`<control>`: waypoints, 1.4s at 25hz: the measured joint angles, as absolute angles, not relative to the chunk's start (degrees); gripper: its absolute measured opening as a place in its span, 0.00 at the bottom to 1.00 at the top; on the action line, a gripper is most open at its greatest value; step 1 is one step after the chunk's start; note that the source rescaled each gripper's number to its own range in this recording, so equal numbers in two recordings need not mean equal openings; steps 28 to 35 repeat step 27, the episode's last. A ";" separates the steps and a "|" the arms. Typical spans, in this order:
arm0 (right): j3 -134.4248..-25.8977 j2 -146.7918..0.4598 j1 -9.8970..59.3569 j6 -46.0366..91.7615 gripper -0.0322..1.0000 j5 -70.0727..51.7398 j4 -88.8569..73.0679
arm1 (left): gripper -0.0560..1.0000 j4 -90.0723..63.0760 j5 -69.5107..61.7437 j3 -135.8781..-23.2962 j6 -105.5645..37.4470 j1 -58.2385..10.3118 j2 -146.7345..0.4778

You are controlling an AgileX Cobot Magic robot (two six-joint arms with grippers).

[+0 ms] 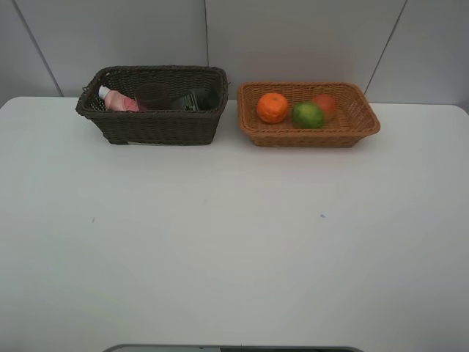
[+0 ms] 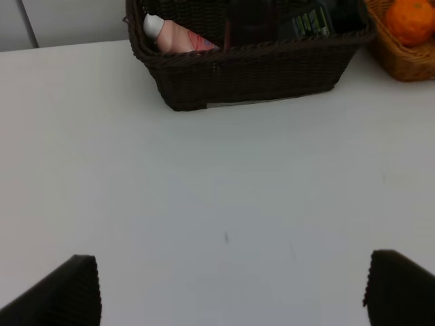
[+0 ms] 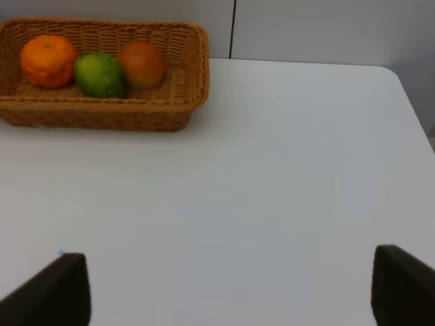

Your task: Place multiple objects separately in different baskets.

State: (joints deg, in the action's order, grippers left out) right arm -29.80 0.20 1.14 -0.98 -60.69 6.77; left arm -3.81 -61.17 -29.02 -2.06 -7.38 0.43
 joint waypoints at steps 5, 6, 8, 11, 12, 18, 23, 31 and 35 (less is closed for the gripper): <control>-29.80 0.20 1.14 -0.98 0.80 -60.69 6.77 | 1.00 -3.81 -61.17 -29.02 -2.06 -7.38 0.43; -29.80 0.20 1.14 -0.98 0.80 -60.69 6.77 | 1.00 -3.81 -61.17 -29.02 -2.06 -7.38 0.43; -29.80 0.20 1.14 -0.98 0.80 -60.69 6.77 | 1.00 -3.81 -61.17 -29.02 -2.06 -7.38 0.43; -29.80 0.20 1.14 -0.98 0.80 -60.69 6.77 | 1.00 -3.81 -61.17 -29.02 -2.06 -7.38 0.43; -29.80 0.20 1.14 -0.98 0.80 -60.69 6.77 | 1.00 -3.81 -61.17 -29.02 -2.06 -7.38 0.43; -29.80 0.20 1.14 -0.98 0.80 -60.69 6.77 | 1.00 -3.81 -61.17 -29.02 -2.06 -7.38 0.43; -29.80 0.20 1.14 -0.98 0.80 -60.69 6.77 | 1.00 -3.81 -61.17 -29.02 -2.06 -7.38 0.43; -29.80 0.20 1.14 -0.98 0.80 -60.69 6.77 | 1.00 -3.81 -61.17 -29.02 -2.06 -7.38 0.43; -29.80 0.20 1.14 -0.98 0.80 -60.69 6.77 | 1.00 -3.81 -61.17 -29.02 -2.06 -7.38 0.43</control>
